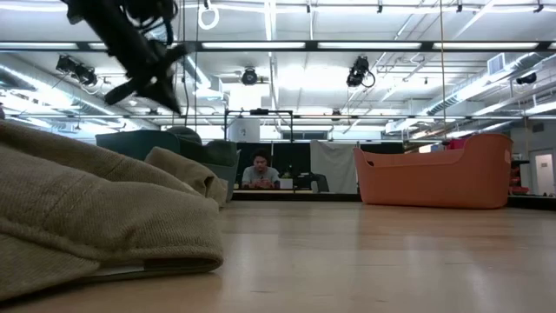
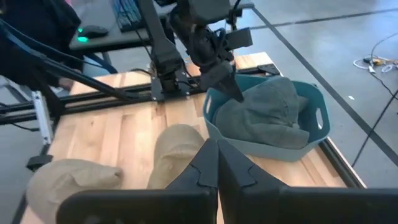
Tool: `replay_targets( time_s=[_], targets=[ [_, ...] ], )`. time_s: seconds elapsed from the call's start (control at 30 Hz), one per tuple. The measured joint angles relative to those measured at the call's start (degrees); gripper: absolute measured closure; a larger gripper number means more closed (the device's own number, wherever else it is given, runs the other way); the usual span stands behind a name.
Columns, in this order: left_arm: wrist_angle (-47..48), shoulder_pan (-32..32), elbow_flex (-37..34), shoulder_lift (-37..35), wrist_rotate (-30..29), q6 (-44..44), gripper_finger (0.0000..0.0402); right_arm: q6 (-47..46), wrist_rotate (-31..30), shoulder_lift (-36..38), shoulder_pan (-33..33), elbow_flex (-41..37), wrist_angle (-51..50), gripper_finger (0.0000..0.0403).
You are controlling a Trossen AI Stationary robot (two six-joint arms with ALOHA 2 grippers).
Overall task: Pick & Place hat
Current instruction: Put the top brown cap into the orange bin
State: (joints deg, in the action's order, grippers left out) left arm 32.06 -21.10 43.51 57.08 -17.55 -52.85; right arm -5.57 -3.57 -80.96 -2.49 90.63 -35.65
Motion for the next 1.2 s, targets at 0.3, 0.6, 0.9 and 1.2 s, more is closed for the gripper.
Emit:
replay_targets(
  time_s=[0.3, 0.6, 0.9, 1.2],
  targets=[
    [-13.2, 10.9, 0.1, -2.4, 9.2, 3.3, 0.0399, -2.9, -7.5, 9.1, 0.5, 0.0, -2.5, 0.0403],
    [-15.3, 23.6, 0.1, 0.0, 8.8, 4.0, 0.0359, 0.2, -20.6, 16.1, 0.4, 0.0, -4.0, 0.0403],
    [-16.6, 33.3, 0.1, 5.0, 9.1, 0.7, 0.0281, -2.3, -13.6, 15.4, 0.4, 0.0, -9.3, 0.0398],
    [-15.3, 38.8, 0.0, 13.0, 12.6, -9.6, 0.0253, -4.5, 0.7, 8.7, 0.5, 0.0, -16.3, 0.0398]
  ],
)
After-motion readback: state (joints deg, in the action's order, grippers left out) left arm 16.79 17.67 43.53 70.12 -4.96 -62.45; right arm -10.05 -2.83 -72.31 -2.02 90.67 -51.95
